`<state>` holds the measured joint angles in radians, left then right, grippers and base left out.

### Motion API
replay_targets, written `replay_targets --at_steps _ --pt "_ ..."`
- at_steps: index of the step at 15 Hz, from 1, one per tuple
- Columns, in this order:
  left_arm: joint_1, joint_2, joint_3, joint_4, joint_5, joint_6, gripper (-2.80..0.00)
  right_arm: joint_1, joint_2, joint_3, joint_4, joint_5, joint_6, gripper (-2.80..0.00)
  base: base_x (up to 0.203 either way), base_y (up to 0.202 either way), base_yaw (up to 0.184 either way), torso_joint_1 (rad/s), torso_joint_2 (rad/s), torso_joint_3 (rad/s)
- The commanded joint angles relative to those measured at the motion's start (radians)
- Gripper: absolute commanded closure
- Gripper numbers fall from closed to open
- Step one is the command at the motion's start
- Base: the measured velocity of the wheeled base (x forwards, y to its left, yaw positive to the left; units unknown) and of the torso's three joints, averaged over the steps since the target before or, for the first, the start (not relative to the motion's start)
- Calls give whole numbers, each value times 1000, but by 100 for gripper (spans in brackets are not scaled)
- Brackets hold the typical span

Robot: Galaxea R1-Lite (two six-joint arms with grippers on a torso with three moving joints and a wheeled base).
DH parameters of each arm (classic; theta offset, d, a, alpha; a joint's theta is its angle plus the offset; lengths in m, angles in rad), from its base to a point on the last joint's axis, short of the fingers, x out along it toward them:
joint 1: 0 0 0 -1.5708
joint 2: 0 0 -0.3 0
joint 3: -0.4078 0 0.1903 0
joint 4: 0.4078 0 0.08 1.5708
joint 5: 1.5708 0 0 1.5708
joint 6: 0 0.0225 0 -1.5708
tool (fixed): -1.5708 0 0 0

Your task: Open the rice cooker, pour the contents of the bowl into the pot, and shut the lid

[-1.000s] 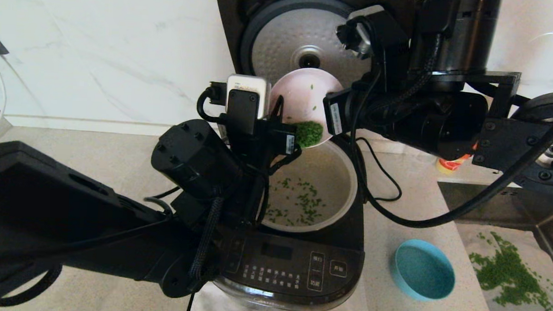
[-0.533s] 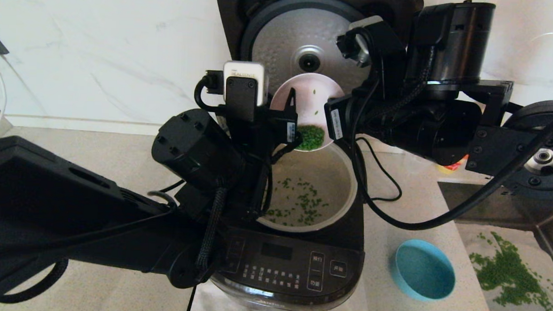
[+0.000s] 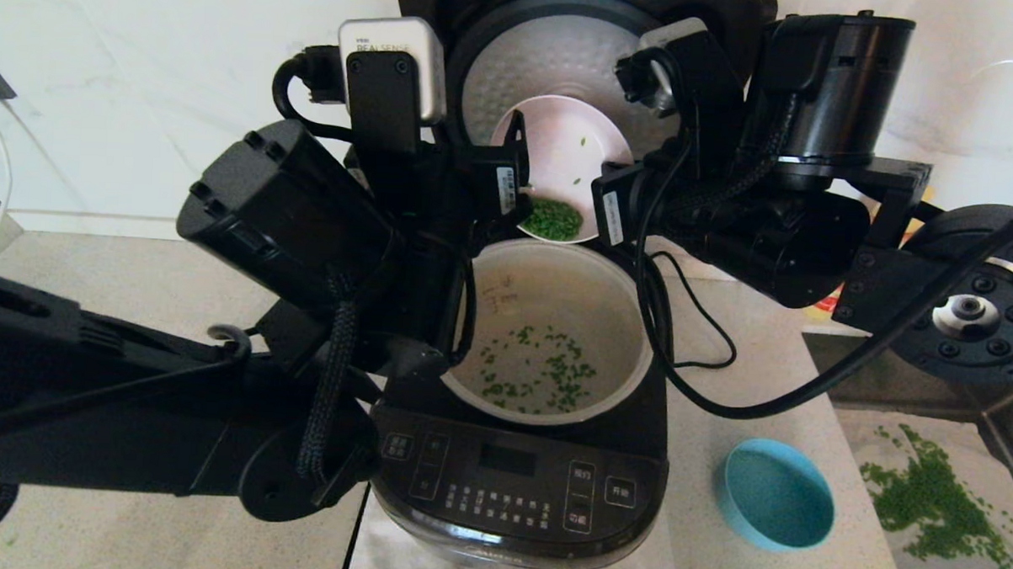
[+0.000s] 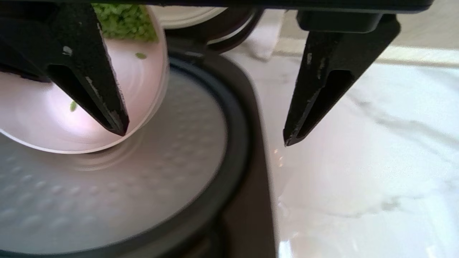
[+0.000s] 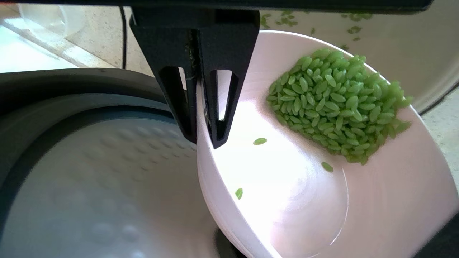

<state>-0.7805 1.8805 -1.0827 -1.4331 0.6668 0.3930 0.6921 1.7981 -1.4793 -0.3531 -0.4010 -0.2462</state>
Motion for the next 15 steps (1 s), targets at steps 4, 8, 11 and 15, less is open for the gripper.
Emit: replay_targets --at_steps 4,8,11,15 --pt "1 -62 40 30 72 1 -280 1 15 25 -59 -33 -5 0 0 0 0 0 0 0" --pt "7 -119 69 62 149 -2 -280 4 0 68 -77 -53 -25 0 0 0 0 0 0 0" --pt "8 -149 73 71 221 -2 -280 10 33 73 -183 -86 -57 0 0 0 0 0 0 0" --pt "20 -182 73 130 341 -8 -280 10 76 67 -250 -121 -89 0 0 0 0 0 0 0"
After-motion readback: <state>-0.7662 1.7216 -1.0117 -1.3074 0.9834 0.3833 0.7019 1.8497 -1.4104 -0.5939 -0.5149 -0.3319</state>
